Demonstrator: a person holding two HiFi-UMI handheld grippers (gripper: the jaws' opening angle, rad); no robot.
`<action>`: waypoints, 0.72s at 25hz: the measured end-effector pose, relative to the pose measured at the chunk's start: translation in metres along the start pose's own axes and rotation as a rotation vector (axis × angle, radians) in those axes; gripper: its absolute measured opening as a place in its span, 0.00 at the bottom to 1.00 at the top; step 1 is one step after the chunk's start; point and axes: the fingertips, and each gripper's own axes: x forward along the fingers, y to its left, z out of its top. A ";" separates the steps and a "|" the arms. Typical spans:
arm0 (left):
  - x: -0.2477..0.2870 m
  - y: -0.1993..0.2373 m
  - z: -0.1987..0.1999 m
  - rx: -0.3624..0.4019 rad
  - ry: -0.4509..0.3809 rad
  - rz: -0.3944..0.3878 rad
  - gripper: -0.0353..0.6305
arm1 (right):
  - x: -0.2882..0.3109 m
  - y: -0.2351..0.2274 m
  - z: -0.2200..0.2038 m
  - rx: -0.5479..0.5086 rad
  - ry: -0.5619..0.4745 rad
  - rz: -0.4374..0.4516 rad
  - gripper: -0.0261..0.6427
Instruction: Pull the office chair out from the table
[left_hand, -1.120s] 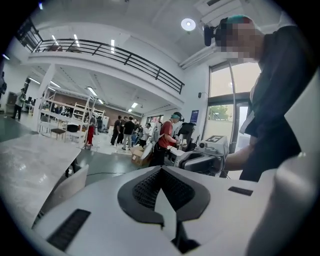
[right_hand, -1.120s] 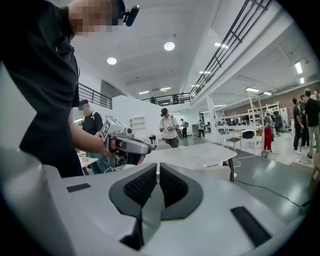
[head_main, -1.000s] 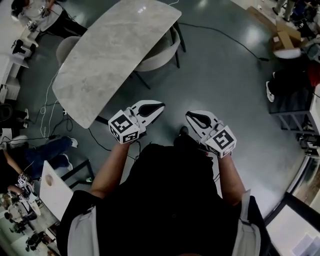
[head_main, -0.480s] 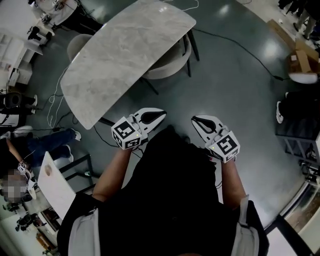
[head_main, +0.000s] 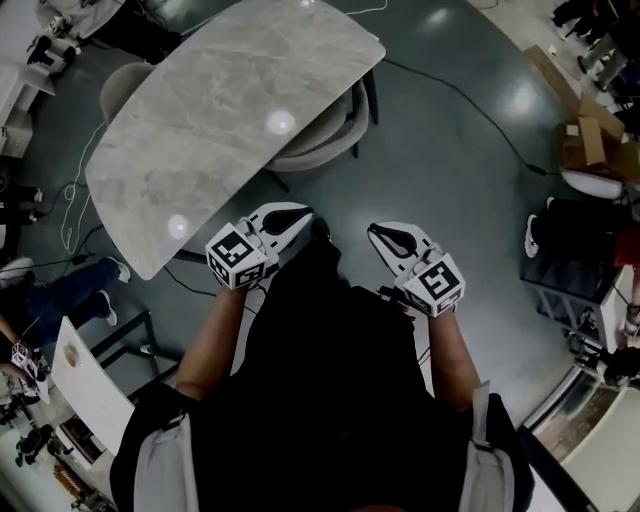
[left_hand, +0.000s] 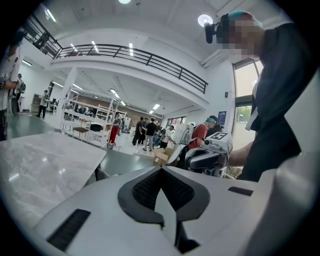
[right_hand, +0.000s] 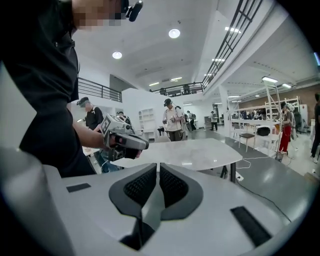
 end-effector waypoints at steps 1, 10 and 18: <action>0.004 0.015 0.007 0.004 -0.006 0.010 0.07 | 0.006 -0.013 0.006 0.003 0.008 -0.002 0.09; 0.044 0.108 0.040 0.054 0.017 0.045 0.07 | 0.065 -0.099 0.060 -0.129 0.041 -0.029 0.09; 0.083 0.143 0.030 0.055 0.024 0.054 0.07 | 0.106 -0.136 0.067 -0.290 0.135 0.043 0.09</action>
